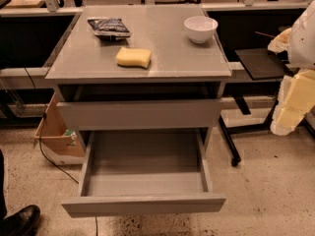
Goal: Close middle drawer
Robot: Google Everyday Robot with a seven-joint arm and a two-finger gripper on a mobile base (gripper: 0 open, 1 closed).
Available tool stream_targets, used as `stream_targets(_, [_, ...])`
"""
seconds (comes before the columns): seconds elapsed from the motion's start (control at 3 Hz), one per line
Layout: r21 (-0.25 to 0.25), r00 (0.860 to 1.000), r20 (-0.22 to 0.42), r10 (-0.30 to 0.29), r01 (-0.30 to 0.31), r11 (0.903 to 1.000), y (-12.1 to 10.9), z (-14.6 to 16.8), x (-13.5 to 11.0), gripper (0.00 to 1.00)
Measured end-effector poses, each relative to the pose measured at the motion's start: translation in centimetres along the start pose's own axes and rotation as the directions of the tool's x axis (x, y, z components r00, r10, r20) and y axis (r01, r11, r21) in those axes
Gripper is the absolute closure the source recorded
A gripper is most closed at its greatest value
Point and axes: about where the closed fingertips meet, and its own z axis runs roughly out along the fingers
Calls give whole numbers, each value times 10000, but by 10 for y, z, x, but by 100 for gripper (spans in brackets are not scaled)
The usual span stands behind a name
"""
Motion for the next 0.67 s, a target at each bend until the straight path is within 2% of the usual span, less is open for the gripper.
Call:
stream_targets(0.33, [-1,10000,0,0,0,10000,0,0,0,0])
stream_targets(0.67, [-237,10000,-47,-78,77,9997,13,30,8,0])
